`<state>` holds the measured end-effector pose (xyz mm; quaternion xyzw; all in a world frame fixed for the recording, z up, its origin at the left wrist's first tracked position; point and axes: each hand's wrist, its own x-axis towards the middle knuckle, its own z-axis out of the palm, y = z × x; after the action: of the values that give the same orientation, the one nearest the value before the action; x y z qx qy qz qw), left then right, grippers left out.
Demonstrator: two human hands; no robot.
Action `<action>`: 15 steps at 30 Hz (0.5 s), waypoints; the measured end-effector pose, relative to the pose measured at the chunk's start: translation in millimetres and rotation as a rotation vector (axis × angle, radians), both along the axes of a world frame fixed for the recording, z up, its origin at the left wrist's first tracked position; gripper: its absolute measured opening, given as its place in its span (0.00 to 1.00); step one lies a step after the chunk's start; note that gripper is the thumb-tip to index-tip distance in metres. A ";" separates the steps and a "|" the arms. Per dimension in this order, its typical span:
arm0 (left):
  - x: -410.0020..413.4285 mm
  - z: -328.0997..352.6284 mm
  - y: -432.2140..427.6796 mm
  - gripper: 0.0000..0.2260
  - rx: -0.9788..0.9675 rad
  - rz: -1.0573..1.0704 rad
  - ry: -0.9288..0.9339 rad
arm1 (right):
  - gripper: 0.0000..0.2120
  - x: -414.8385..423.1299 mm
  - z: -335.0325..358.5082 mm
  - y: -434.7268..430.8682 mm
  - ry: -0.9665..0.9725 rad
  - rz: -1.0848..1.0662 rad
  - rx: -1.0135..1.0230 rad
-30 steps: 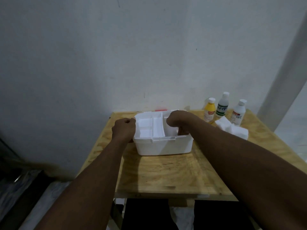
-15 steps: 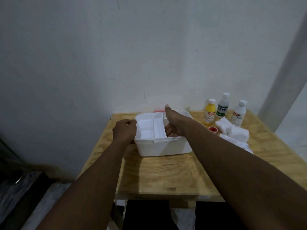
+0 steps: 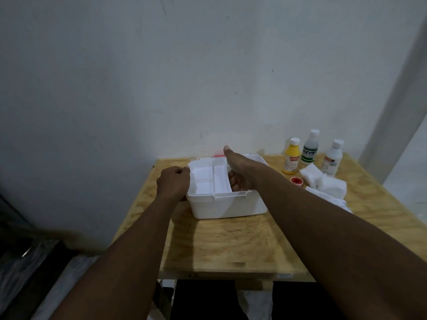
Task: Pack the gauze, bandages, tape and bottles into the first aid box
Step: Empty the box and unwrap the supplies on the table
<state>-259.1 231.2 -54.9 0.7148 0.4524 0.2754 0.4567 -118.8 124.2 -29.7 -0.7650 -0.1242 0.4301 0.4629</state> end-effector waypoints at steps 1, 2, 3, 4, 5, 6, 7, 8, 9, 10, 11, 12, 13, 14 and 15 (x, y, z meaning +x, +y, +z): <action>-0.1 0.2 0.0 0.09 0.001 -0.001 0.004 | 0.43 1.2 4.3 -5.7 -0.003 0.029 -0.010; 0.0 0.5 0.0 0.09 0.003 -0.001 0.006 | 0.41 2.5 10.7 -13.1 -0.019 0.050 -0.011; -0.1 0.7 0.0 0.09 0.005 -0.001 0.009 | 0.36 4.8 17.6 -20.9 -0.060 0.065 -0.001; 0.0 0.6 0.4 0.10 0.014 -0.003 0.017 | 0.30 8.3 24.6 -28.8 -0.126 0.069 0.018; 0.1 0.8 0.5 0.11 0.029 -0.005 0.027 | 0.24 11.9 31.6 -37.5 -0.199 0.064 0.045; 0.1 1.1 0.7 0.12 0.044 -0.007 0.038 | 0.19 17.0 37.3 -45.9 -0.272 0.048 0.071; 0.3 1.7 0.7 0.12 0.060 -0.007 0.050 | 0.16 21.7 43.1 -54.9 -0.340 0.030 0.090; 0.5 2.4 0.8 0.12 0.082 -0.006 0.068 | 0.14 27.4 47.5 -63.4 -0.413 0.016 0.086; 1.0 3.2 0.9 0.11 0.106 -0.005 0.085 | 0.13 32.3 51.2 -72.0 -0.484 0.009 0.062; 1.2 4.1 0.7 0.10 0.129 -0.004 0.097 | 0.13 37.1 53.8 -80.6 -0.551 0.006 0.024; 1.6 4.8 0.2 0.10 0.145 -0.003 0.101 | 0.13 41.8 54.9 -88.8 -0.604 0.003 -0.019; 1.9 4.8 0.1 0.11 0.153 -0.002 0.099 | 0.13 45.9 54.9 -97.0 -0.649 0.003 -0.067; 2.1 4.6 -0.2 0.11 0.157 -0.001 0.094 | 0.13 49.0 53.9 -105.2 -0.684 0.015 -0.119; 2.2 4.3 -0.3 0.12 0.157 -0.001 0.089 | 0.13 51.4 52.0 -112.7 -0.707 0.037 -0.176; 2.0 4.0 -0.9 0.12 0.157 0.000 0.086 | 0.12 53.1 49.6 -119.6 -0.717 0.069 -0.236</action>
<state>-257.0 230.3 -50.8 0.7595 0.4485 0.2791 0.3795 -65.6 4.6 19.9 -0.9104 -0.2537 0.1618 0.2839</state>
